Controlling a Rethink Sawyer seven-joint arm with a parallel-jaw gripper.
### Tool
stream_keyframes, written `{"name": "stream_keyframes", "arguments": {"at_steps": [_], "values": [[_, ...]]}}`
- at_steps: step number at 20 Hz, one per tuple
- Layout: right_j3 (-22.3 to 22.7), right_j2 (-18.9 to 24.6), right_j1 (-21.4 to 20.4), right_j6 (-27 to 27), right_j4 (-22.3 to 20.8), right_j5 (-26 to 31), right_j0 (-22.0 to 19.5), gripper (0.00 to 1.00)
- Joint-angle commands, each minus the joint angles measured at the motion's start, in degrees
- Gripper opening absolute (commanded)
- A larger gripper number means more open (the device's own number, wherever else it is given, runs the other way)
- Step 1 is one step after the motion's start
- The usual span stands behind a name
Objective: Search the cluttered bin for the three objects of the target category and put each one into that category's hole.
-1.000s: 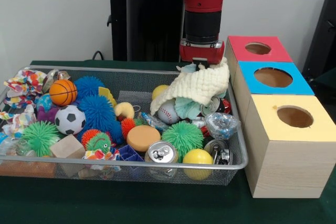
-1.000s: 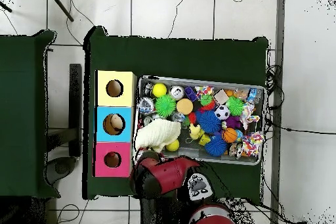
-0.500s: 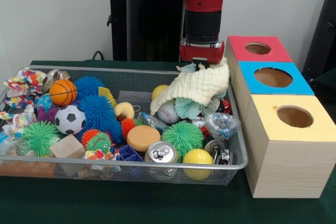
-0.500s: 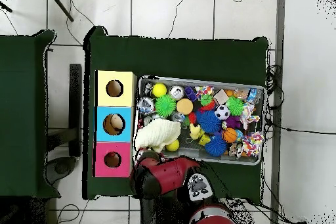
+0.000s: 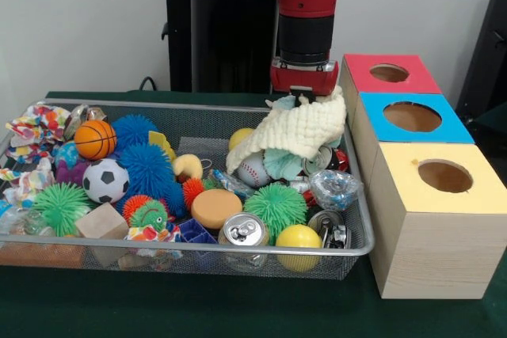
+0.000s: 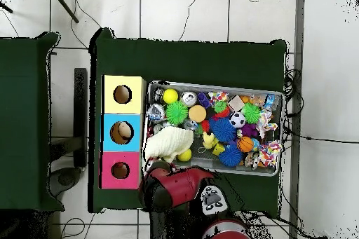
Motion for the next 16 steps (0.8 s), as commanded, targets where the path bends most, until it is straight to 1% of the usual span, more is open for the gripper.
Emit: {"name": "stream_keyframes", "arguments": {"at_steps": [1, 5, 9, 16], "values": [[-3.1, 3.7, 0.5, 2.4, 2.4, 6.4, -0.7, 0.0], [-3.2, 4.2, 0.4, 1.9, 2.4, 7.3, -1.5, 0.0], [-3.3, 3.8, 0.5, 1.8, 2.3, 7.4, -1.1, 0.0], [-3.0, 5.0, 0.3, 0.8, 1.7, 8.1, -2.3, 0.0]]}}
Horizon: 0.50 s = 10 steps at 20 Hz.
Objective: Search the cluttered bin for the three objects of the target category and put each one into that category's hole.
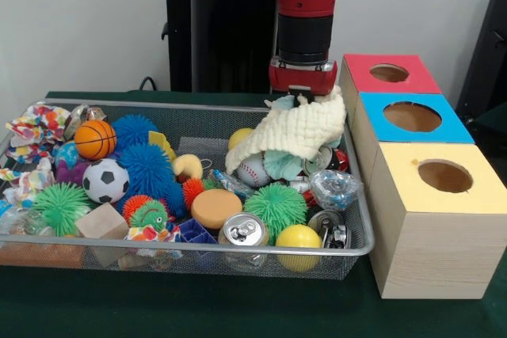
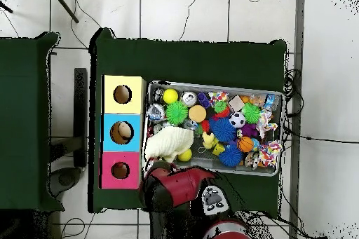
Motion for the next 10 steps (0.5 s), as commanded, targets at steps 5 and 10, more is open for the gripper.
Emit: {"name": "stream_keyframes", "arguments": {"at_steps": [5, 10], "values": [[-2.7, 6.0, 0.1, -0.4, 1.1, 8.9, -3.5, 1.0], [-2.4, 6.3, -0.2, -0.5, 0.7, 9.3, -3.8, 1.0]]}}
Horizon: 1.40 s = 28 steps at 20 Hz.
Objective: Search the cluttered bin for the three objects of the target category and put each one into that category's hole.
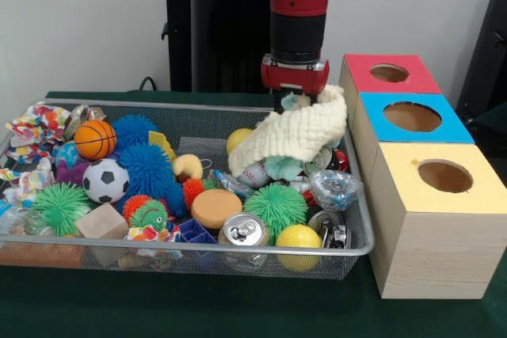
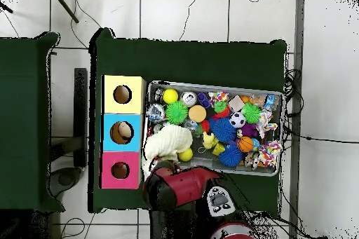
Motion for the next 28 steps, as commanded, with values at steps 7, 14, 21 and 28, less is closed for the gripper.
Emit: {"name": "stream_keyframes", "arguments": {"at_steps": [7, 14, 21, 28], "values": [[-1.5, 7.1, -1.7, 0.0, 1.5, 7.6, -3.3, 1.0], [3.1, 13.7, -12.3, -2.4, 5.6, 16.8, -7.9, 1.0], [4.3, 18.0, -18.5, -5.0, 8.4, 23.0, -12.8, 1.0], [1.7, 17.7, -16.3, -6.0, 4.7, 22.6, -14.8, 1.0]]}}
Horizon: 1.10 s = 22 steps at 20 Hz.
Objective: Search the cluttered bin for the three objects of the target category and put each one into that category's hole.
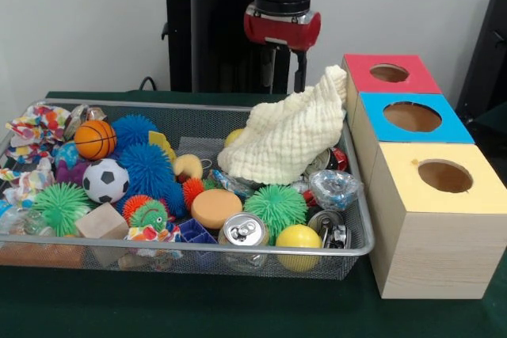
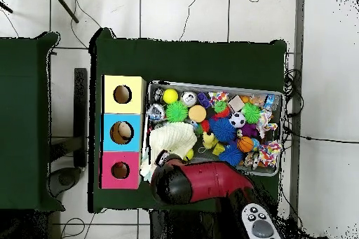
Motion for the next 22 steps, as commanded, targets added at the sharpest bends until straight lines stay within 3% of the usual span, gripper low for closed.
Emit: {"name": "stream_keyframes", "arguments": {"at_steps": [1, 6, 10, 15, 19, 22], "values": [[-2.3, 6.3, 0.2, -6.0, -0.9, 3.1, -3.3, 1.0], [-2.9, 4.9, 1.3, -4.6, -2.6, 1.7, -2.2, 1.0], [-8.4, -0.7, 6.7, -3.0, -7.7, -1.6, -0.3, 1.0], [-12.1, -7.2, 10.6, 1.1, -12.3, -5.6, 2.1, 1.0], [-14.8, -8.9, 14.2, 1.7, -14.3, -8.4, 2.1, 1.0], [-15.5, -5.3, 14.1, -2.9, -13.6, -4.1, -1.8, 1.0]]}}
